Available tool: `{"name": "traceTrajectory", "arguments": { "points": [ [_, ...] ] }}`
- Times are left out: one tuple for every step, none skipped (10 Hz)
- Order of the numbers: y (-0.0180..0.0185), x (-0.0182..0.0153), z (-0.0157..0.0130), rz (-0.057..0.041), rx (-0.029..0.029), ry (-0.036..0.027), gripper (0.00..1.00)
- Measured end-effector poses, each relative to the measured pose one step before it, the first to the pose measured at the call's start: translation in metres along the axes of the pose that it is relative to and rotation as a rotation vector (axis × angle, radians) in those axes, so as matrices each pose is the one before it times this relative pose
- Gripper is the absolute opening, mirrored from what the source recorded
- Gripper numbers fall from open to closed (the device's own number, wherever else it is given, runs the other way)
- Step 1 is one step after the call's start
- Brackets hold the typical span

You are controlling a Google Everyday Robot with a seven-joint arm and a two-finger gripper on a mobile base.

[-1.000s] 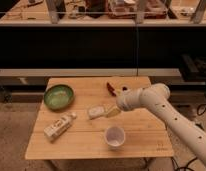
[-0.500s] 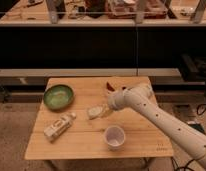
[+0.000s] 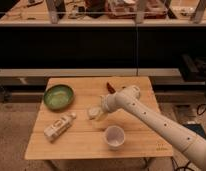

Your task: Place the white sponge in the ceramic cup

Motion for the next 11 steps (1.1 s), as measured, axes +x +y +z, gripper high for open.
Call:
{"name": "traceTrajectory", "arguments": {
  "points": [
    [-0.00051,-0.00405,0.01031,-0.01226,0.01420,-0.00701,0.80],
    [0.00060,-0.00507,0.00891,-0.00787,0.01078,-0.00749,0.80],
    [0.00170,-0.00584,0.00828,-0.00238,0.00806,-0.00683,0.80],
    [0.00191,-0.00658,0.00919,0.00108,0.00801,-0.00662,0.80],
    [0.00340,-0.00565,0.00867,0.00381,0.00489,-0.00585,0.80],
    [0.00507,-0.00436,0.00918,0.00529,0.00327,-0.00482,0.80],
    [0.00455,-0.00126,0.00658,0.00388,0.00241,-0.00127,0.80],
    [0.00363,-0.00192,0.00663,0.00601,0.00531,-0.00017,0.79],
    [0.00369,-0.00252,0.00425,0.01429,0.00664,0.00605,0.73],
    [0.00327,-0.00257,0.00234,0.02398,0.00956,0.01734,0.62],
    [0.00260,0.00105,0.00019,0.01322,0.00540,0.01598,0.53]
  ]
}}
